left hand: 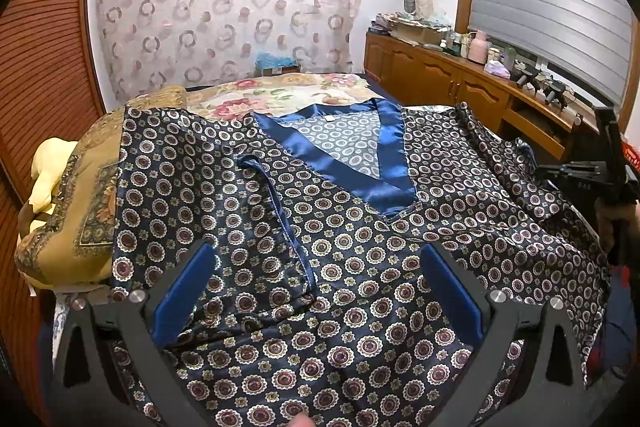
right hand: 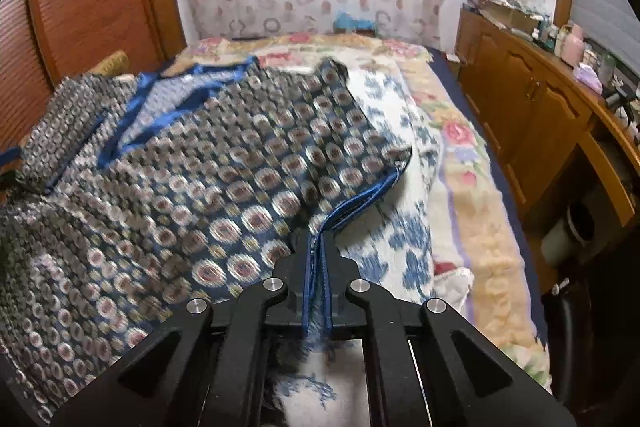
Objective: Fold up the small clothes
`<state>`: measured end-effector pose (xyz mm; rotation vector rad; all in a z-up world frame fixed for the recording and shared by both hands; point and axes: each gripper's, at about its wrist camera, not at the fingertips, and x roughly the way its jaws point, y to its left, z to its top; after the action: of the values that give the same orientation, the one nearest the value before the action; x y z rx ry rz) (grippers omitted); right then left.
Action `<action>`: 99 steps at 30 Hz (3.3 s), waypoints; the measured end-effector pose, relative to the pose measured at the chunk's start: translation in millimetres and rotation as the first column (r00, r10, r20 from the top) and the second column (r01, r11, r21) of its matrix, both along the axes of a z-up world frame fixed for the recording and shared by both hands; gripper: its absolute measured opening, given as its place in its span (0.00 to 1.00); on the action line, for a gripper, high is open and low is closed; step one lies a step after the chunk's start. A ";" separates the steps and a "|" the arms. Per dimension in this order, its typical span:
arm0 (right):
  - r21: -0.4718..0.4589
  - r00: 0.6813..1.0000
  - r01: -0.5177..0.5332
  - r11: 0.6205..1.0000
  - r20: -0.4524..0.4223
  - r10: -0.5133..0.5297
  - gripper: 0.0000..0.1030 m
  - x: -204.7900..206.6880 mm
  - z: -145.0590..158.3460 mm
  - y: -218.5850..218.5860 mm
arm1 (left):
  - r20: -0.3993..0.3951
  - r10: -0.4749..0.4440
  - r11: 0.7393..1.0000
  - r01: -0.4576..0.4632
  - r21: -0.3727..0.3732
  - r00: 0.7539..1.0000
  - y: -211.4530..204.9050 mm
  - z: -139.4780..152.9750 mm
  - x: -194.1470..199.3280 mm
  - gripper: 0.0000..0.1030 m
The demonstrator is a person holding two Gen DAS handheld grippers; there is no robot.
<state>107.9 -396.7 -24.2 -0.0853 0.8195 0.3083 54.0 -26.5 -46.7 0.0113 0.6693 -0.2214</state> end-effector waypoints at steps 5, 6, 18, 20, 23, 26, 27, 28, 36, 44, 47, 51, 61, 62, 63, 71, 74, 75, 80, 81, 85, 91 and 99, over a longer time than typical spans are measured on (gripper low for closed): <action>0.011 0.998 -0.043 0.999 0.049 0.043 0.02 0.0 19.0 19.0 | 0.001 0.002 1.000 -0.002 0.000 1.000 0.4 0.3 -0.4 1.00; 0.012 0.997 -0.057 0.998 0.057 0.056 0.02 0.1 22.4 24.1 | 0.001 0.002 1.000 -0.002 0.000 1.000 0.4 0.3 -0.2 1.00; 0.010 0.968 -0.235 0.972 0.098 0.233 0.02 -4.6 40.5 103.9 | 0.003 0.018 1.000 -0.018 -0.008 1.000 7.5 0.5 -2.2 1.00; -0.004 0.968 -0.231 0.973 0.101 0.230 0.02 -4.0 40.0 105.9 | 0.003 0.021 1.000 -0.021 -0.010 1.000 8.9 0.1 -3.3 1.00; -0.025 0.978 -0.171 0.985 0.118 0.172 0.13 -0.6 39.5 95.1 | 0.004 0.022 1.000 -0.022 -0.014 1.000 10.1 0.0 -4.2 1.00; -0.060 0.990 -0.079 0.995 0.112 0.085 0.35 6.9 34.5 78.2 | 0.004 0.021 1.000 -0.021 -0.016 1.000 10.7 -0.4 -4.4 1.00; -0.069 0.993 -0.053 0.996 0.103 0.060 0.38 10.7 32.0 72.8 | 0.003 0.020 1.000 -0.020 -0.017 1.000 10.5 -0.7 -4.4 1.00; -0.069 0.995 -0.034 0.997 0.089 0.040 0.42 14.6 28.7 67.8 | 0.002 0.019 1.000 -0.019 -0.018 1.000 9.9 -1.2 -4.4 1.00; -0.078 1.000 -0.003 0.997 -0.024 0.001 0.44 33.6 -4.4 57.9 | -0.008 0.010 1.000 -0.010 -0.007 1.000 5.2 -4.2 -4.1 1.00; -0.075 0.999 -0.030 0.997 -0.013 0.029 0.06 31.5 -9.3 53.9 | -0.011 0.019 1.000 -0.019 -0.013 1.000 7.5 -5.2 -4.1 1.00; -0.040 0.998 -0.053 0.998 0.018 0.054 0.04 28.2 1.4 55.9 | -0.011 0.017 1.000 -0.017 -0.011 1.000 7.8 -5.6 -3.5 1.00; -0.020 0.995 -0.083 0.996 0.059 0.084 0.03 26.0 17.2 68.0 | -0.009 0.015 1.000 -0.016 -0.009 1.000 8.1 -5.4 -4.3 1.00; 0.001 0.983 -0.150 0.989 0.106 0.149 0.38 31.5 42.7 113.2 | -0.005 0.035 0.999 -0.035 -0.005 0.999 16.6 -2.6 -4.7 1.00; 0.002 0.984 -0.144 0.990 0.110 0.143 0.43 32.2 43.5 110.9 | -0.004 0.036 0.999 -0.036 -0.007 0.999 17.8 -2.4 -5.2 1.00; 0.002 0.985 -0.132 0.991 0.114 0.131 0.44 33.0 44.2 106.4 | -0.003 0.038 0.999 -0.038 -0.009 0.999 19.0 -2.1 -5.6 1.00; -0.103 0.998 -0.052 0.993 0.015 0.054 0.46 51.4 9.9 67.9 | 0.005 0.080 0.997 -0.080 -0.017 0.997 39.0 0.4 -0.5 1.00; -0.130 0.999 -0.030 0.991 -0.042 0.024 0.46 59.5 -9.4 56.1 | 0.010 0.104 0.995 -0.104 -0.012 0.995 50.8 1.6 2.5 1.00; -0.135 0.998 -0.023 0.991 -0.055 0.016 0.46 62.0 -14.1 53.4 | 0.012 0.111 0.994 -0.111 -0.009 0.994 54.2 2.0 3.4 1.00; -0.099 0.996 -0.026 0.995 -0.092 0.017 0.45 67.9 -22.1 43.6 | 0.015 0.158 0.987 -0.158 -0.011 0.987 73.6 3.6 9.5 1.00; -0.098 0.995 -0.038 0.994 -0.093 0.029 0.41 67.6 -21.4 43.8 | 0.015 0.164 0.986 -0.164 -0.013 0.986 76.6 3.5 9.9 1.00; -0.152 0.996 -0.067 0.986 -0.071 0.057 0.08 64.9 -20.4 45.8 | 0.016 0.178 0.984 -0.178 -0.011 0.984 83.3 2.5 9.6 1.00; -0.172 0.997 0.009 0.985 -0.069 -0.021 0.07 74.6 -17.9 15.9 | 0.018 0.181 0.983 -0.181 -0.001 0.983 86.3 2.9 11.2 1.00; -0.100 0.999 0.050 0.994 -0.012 -0.051 0.39 81.4 3.1 8.9 | 0.023 0.180 0.983 -0.180 0.020 0.983 93.0 7.4 22.4 1.00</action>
<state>189.3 -387.7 -21.1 -0.1558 0.8500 0.2204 76.4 66.5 -39.3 -0.0258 0.6482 -0.0396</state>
